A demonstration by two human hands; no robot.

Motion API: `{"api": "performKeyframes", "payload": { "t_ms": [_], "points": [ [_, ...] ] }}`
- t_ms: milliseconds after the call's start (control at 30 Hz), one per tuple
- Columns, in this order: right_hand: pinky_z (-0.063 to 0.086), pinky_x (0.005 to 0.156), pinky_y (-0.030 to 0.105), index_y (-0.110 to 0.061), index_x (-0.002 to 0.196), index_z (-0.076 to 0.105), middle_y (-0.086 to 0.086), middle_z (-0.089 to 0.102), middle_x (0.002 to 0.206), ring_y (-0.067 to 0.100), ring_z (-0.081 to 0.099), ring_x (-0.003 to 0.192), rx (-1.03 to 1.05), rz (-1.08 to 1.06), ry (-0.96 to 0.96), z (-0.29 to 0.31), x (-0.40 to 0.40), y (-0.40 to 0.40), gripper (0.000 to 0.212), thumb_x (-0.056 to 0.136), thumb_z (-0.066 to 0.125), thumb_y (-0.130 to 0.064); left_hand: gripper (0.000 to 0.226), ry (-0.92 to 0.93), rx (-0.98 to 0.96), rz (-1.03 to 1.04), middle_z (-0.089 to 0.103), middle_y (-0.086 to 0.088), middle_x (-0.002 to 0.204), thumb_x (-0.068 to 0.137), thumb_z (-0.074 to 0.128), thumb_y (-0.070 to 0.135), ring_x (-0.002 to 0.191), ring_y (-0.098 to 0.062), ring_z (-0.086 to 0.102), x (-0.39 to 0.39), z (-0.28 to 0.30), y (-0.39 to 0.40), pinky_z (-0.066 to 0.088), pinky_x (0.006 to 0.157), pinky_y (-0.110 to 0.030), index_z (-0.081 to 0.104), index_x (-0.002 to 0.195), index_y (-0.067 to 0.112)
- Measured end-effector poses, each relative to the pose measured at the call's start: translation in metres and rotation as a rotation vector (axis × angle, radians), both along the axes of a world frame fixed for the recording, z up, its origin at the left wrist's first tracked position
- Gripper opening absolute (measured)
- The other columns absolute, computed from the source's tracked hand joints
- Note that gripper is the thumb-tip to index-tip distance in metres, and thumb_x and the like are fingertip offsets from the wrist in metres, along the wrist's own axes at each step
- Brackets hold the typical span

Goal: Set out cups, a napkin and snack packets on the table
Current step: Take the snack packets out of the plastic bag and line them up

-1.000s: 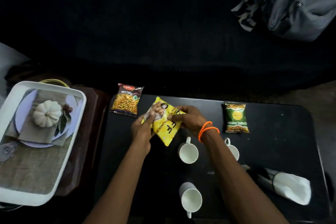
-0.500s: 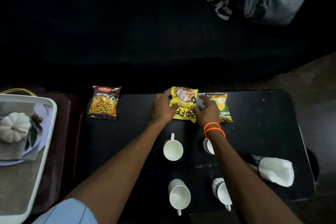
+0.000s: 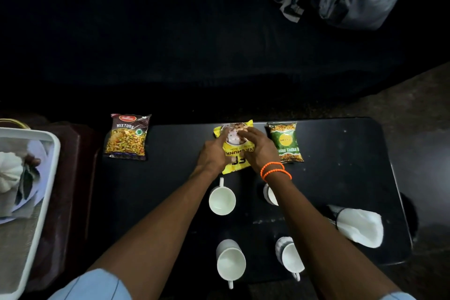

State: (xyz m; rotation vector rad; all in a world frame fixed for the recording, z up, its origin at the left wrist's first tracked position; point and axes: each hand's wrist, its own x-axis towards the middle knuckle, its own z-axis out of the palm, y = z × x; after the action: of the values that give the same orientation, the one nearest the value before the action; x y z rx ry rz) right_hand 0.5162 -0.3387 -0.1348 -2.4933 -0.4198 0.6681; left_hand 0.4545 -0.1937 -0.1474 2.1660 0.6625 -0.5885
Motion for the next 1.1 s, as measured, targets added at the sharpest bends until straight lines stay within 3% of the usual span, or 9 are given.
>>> {"api": "performKeyframes", "payload": {
  "t_ms": [67, 200, 367, 600, 733, 900, 967, 1033, 1100],
  "points": [
    [0.047, 0.109, 0.035, -0.022, 0.138, 0.062, 0.005, 0.047, 0.154, 0.028, 0.053, 0.135, -0.013, 0.007, -0.017, -0.002, -0.002, 0.001, 0.062, 0.08, 0.078, -0.005, 0.104, 0.053, 0.026, -0.02, 0.061, -0.018, 0.138, 0.081, 0.086, 0.027, 0.112, -0.039, 0.068, 0.003, 0.0, 0.003, 0.06, 0.093, -0.047, 0.021, 0.16, 0.044],
    [0.048, 0.109, 0.038, -0.024, 0.139, 0.06, 0.003, 0.044, 0.157, 0.028, 0.053, 0.135, -0.049, -0.018, -0.001, -0.004, -0.007, 0.001, 0.068, 0.077, 0.079, -0.003, 0.13, 0.178, 0.137, -0.099, 0.051, -0.023, 0.15, 0.07, 0.09, 0.05, 0.133, -0.043, 0.056, 0.01, 0.003, 0.016, 0.051, 0.107, -0.05, -0.001, 0.162, 0.043],
    [0.045, 0.11, 0.037, -0.024, 0.141, 0.058, 0.008, 0.042, 0.158, 0.03, 0.05, 0.137, -0.053, -0.044, 0.011, -0.005, -0.01, -0.003, 0.073, 0.075, 0.083, -0.007, 0.133, 0.076, 0.193, -0.06, 0.064, -0.021, 0.135, 0.068, 0.091, 0.051, 0.126, -0.041, 0.06, 0.009, 0.01, 0.015, 0.053, 0.097, -0.046, 0.0, 0.164, 0.035],
    [0.045, 0.108, 0.038, -0.023, 0.142, 0.056, 0.007, 0.041, 0.158, 0.031, 0.05, 0.137, -0.075, -0.018, -0.012, -0.001, -0.011, -0.002, 0.073, 0.075, 0.082, -0.007, 0.111, -0.011, 0.079, -0.001, 0.06, -0.017, 0.143, 0.073, 0.092, 0.03, 0.13, -0.039, 0.058, -0.002, 0.006, 0.001, 0.051, 0.104, -0.046, 0.025, 0.161, 0.035],
    [0.047, 0.11, 0.041, -0.024, 0.144, 0.054, 0.007, 0.04, 0.159, 0.031, 0.049, 0.138, -0.11, 0.013, -0.005, 0.003, -0.01, 0.001, 0.073, 0.078, 0.081, -0.011, 0.108, -0.029, 0.082, 0.007, 0.063, -0.017, 0.138, 0.073, 0.092, 0.032, 0.127, -0.04, 0.06, -0.006, 0.002, 0.002, 0.052, 0.101, -0.045, 0.028, 0.16, 0.035],
    [0.046, 0.109, 0.049, -0.026, 0.149, 0.046, 0.013, 0.041, 0.155, 0.037, 0.042, 0.138, -0.184, -0.049, -0.104, 0.016, -0.012, -0.004, 0.064, 0.09, 0.07, -0.034, 0.067, -0.155, 0.234, 0.044, 0.073, -0.01, 0.125, 0.089, 0.068, 0.056, 0.116, -0.037, 0.068, -0.007, 0.017, 0.029, 0.054, 0.09, -0.044, 0.05, 0.149, 0.029],
    [0.048, 0.105, 0.047, -0.022, 0.145, 0.052, 0.016, 0.051, 0.145, 0.036, 0.048, 0.131, -0.143, -0.113, -0.161, 0.019, -0.01, 0.0, 0.058, 0.091, 0.067, -0.033, 0.05, -0.256, 0.31, 0.094, 0.074, -0.01, 0.116, 0.095, 0.063, 0.051, 0.109, -0.034, 0.069, -0.003, 0.024, 0.054, 0.055, 0.085, -0.042, 0.063, 0.137, 0.023],
    [0.05, 0.097, 0.04, -0.015, 0.134, 0.063, 0.019, 0.061, 0.126, 0.036, 0.058, 0.117, 0.002, -0.022, -0.138, 0.031, -0.021, 0.073, 0.046, 0.09, 0.067, -0.028, 0.038, -0.311, 0.484, 0.256, 0.072, -0.012, 0.109, 0.097, 0.062, 0.041, 0.105, -0.033, 0.067, -0.035, 0.043, 0.14, 0.055, 0.082, -0.043, 0.07, 0.125, 0.017],
    [0.048, 0.091, 0.036, -0.01, 0.121, 0.071, 0.02, 0.068, 0.113, 0.038, 0.063, 0.108, 0.004, 0.01, -0.069, 0.033, -0.024, 0.092, 0.035, 0.089, 0.067, -0.025, 0.032, -0.38, 0.554, 0.331, 0.068, -0.014, 0.11, 0.095, 0.064, 0.032, 0.107, -0.035, 0.063, -0.046, 0.04, 0.166, 0.052, 0.087, -0.047, 0.071, 0.121, 0.013]
  ]
}}
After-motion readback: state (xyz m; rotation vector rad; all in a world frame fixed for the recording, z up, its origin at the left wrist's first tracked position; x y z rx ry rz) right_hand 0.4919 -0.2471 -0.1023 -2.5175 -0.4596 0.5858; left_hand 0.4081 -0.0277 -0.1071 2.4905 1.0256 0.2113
